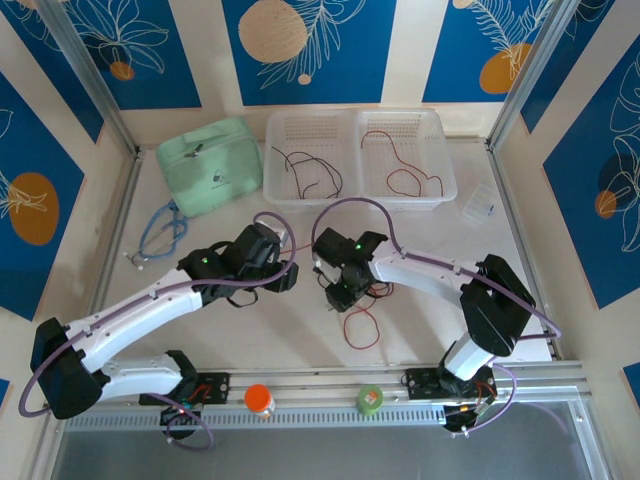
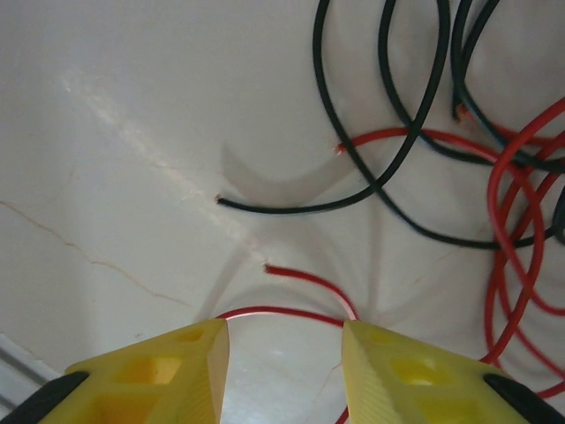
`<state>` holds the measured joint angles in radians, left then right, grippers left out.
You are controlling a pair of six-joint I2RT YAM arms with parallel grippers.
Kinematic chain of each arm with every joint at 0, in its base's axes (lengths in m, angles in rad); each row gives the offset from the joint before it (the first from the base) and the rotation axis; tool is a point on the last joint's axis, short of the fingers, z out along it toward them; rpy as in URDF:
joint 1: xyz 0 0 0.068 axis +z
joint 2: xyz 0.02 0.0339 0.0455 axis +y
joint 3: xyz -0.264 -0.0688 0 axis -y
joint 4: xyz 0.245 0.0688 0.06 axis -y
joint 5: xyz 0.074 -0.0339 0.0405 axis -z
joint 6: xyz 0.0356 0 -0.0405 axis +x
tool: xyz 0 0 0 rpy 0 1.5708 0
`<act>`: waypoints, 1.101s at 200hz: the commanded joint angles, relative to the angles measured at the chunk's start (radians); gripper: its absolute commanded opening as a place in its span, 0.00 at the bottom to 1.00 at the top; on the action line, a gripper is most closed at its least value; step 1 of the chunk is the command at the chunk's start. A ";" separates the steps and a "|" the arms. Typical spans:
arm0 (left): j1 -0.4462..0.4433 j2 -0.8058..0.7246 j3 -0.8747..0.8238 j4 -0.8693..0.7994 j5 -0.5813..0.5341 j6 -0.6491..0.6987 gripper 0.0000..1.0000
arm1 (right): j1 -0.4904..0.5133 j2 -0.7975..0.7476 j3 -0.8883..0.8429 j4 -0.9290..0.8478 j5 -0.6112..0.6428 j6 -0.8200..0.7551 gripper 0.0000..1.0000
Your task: Untangle the cables
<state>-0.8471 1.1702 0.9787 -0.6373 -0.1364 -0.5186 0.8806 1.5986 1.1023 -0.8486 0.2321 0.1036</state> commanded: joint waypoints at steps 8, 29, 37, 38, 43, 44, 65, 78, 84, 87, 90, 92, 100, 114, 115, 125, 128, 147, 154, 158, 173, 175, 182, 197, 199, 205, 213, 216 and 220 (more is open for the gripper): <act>0.012 -0.014 0.001 -0.025 -0.012 -0.014 0.58 | -0.008 0.010 -0.050 0.066 -0.001 -0.116 0.40; 0.012 -0.008 0.009 -0.028 -0.012 -0.014 0.58 | -0.003 0.005 -0.076 0.072 0.004 -0.134 0.41; 0.011 -0.005 0.012 -0.028 -0.011 -0.015 0.58 | -0.002 0.001 -0.086 0.075 0.005 -0.140 0.41; 0.012 -0.005 0.012 -0.028 -0.011 -0.014 0.58 | -0.003 0.001 -0.087 0.075 0.006 -0.140 0.41; 0.012 -0.004 0.014 -0.029 -0.011 -0.015 0.58 | 0.000 0.000 -0.092 0.077 0.006 -0.143 0.42; 0.011 -0.003 0.015 -0.029 -0.011 -0.014 0.58 | 0.000 0.000 -0.092 0.076 0.007 -0.143 0.42; 0.012 0.003 0.020 -0.024 -0.006 -0.015 0.58 | 0.002 0.011 -0.101 0.082 0.011 -0.149 0.42; 0.012 0.007 0.021 -0.021 -0.002 -0.017 0.58 | 0.002 0.028 -0.099 0.089 0.017 -0.153 0.42; 0.012 0.008 0.023 -0.020 -0.001 -0.017 0.58 | 0.003 0.036 -0.098 0.093 0.019 -0.153 0.42; 0.012 0.009 0.023 -0.019 0.000 -0.017 0.58 | 0.003 0.041 -0.098 0.096 0.022 -0.153 0.42; 0.012 0.009 0.022 -0.019 0.001 -0.018 0.58 | 0.003 0.046 -0.096 0.098 0.023 -0.154 0.42; 0.012 0.008 0.023 -0.019 0.002 -0.018 0.58 | 0.003 0.049 -0.095 0.099 0.023 -0.154 0.42; 0.011 0.009 0.023 -0.019 0.003 -0.018 0.58 | 0.002 0.059 -0.092 0.106 0.026 -0.156 0.42; 0.011 0.008 0.025 -0.022 0.002 -0.018 0.58 | 0.003 0.078 -0.087 0.119 0.026 -0.162 0.42; 0.012 0.008 0.025 -0.022 0.002 -0.018 0.58 | 0.003 0.080 -0.087 0.119 0.027 -0.162 0.42; 0.013 0.005 0.024 -0.026 -0.001 -0.017 0.58 | 0.002 0.092 -0.082 0.121 0.031 -0.165 0.42; 0.012 0.004 0.025 -0.027 -0.002 -0.016 0.58 | 0.001 0.097 -0.081 0.123 0.033 -0.165 0.42; 0.013 -0.001 0.025 -0.033 -0.008 -0.017 0.58 | -0.006 0.113 -0.075 0.130 0.047 -0.169 0.42; 0.012 -0.001 0.024 -0.034 -0.009 -0.018 0.58 | -0.010 0.117 -0.072 0.132 0.051 -0.172 0.42; 0.012 -0.003 0.025 -0.035 -0.011 -0.017 0.58 | -0.012 0.117 -0.071 0.132 0.051 -0.171 0.41; 0.011 -0.003 0.026 -0.036 -0.013 -0.018 0.58 | -0.021 0.118 -0.068 0.137 0.049 -0.173 0.39; 0.012 -0.003 0.026 -0.035 -0.014 -0.017 0.58 | -0.022 0.118 -0.068 0.137 0.048 -0.173 0.39; 0.013 -0.002 0.026 -0.035 -0.014 -0.018 0.58 | -0.025 0.116 -0.070 0.139 0.046 -0.174 0.38; 0.012 -0.001 0.026 -0.035 -0.014 -0.018 0.58 | -0.031 0.113 -0.070 0.140 0.036 -0.175 0.30; 0.013 -0.001 0.026 -0.035 -0.014 -0.017 0.58 | -0.033 0.112 -0.070 0.140 0.035 -0.175 0.29; 0.012 0.002 0.026 -0.033 -0.013 -0.018 0.58 | -0.033 0.109 -0.068 0.138 0.032 -0.173 0.22; 0.013 0.003 0.026 -0.032 -0.011 -0.018 0.58 | -0.033 0.101 -0.065 0.133 0.035 -0.171 0.14; 0.012 0.004 0.027 -0.032 -0.011 -0.018 0.58 | -0.034 0.097 -0.064 0.132 0.037 -0.169 0.09; 0.012 0.005 0.026 -0.032 -0.010 -0.018 0.58 | -0.032 0.089 -0.062 0.129 0.042 -0.164 0.03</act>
<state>-0.8463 1.1744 0.9791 -0.6518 -0.1364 -0.5259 0.8528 1.7111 1.0138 -0.7097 0.2783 -0.0639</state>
